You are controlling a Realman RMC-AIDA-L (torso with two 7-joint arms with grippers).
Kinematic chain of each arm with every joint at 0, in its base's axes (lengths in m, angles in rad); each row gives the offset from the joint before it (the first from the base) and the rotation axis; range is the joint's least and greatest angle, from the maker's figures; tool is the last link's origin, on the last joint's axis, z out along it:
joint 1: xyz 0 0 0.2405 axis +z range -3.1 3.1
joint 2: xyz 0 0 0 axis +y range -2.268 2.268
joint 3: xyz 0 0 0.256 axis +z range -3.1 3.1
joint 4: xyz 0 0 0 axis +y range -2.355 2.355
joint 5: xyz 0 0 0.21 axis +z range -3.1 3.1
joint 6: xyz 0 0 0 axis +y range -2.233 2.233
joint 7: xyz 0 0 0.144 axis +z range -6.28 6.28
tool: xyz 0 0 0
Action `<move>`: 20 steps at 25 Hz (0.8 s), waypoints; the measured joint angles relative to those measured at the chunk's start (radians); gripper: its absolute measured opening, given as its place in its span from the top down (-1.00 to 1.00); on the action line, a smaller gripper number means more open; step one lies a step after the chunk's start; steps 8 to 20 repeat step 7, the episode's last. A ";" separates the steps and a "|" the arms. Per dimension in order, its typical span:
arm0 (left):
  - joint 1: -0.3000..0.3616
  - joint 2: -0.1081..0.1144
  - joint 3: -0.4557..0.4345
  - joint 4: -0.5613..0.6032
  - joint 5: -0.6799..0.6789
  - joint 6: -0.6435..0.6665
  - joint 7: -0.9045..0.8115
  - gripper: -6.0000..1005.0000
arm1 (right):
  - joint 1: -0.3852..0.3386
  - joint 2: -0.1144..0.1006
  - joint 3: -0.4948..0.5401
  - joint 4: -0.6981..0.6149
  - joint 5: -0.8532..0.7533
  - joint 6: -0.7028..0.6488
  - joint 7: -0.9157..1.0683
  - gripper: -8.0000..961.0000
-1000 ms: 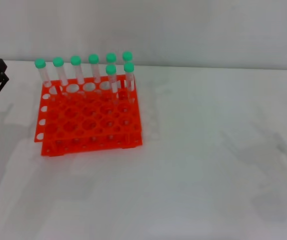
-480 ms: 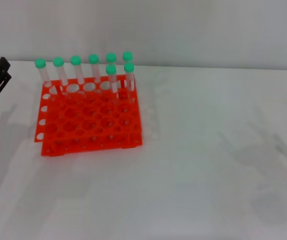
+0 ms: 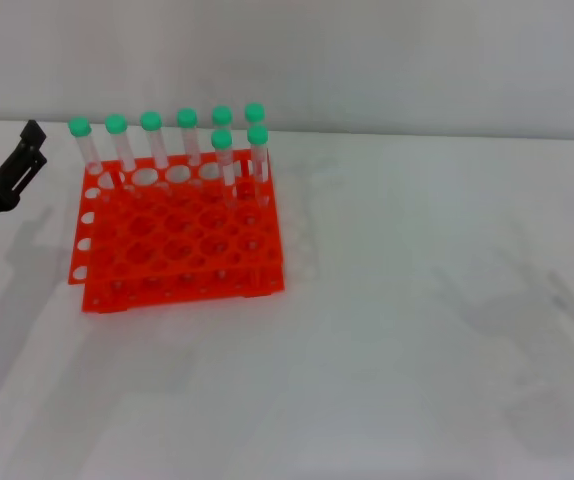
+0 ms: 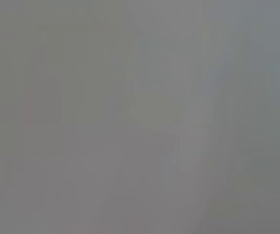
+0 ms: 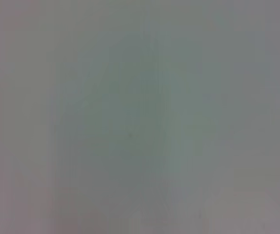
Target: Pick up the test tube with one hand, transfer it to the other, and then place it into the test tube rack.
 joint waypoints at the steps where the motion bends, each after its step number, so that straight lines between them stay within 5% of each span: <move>1: -0.002 0.000 -0.001 0.000 0.000 -0.003 0.001 -0.72 | 0.000 0.000 0.000 0.000 0.000 0.003 0.001 -0.79; 20: -0.016 0.000 0.004 -0.003 0.009 -0.009 0.010 -0.72 | -0.008 0.001 0.000 0.012 0.000 -0.005 0.000 -0.79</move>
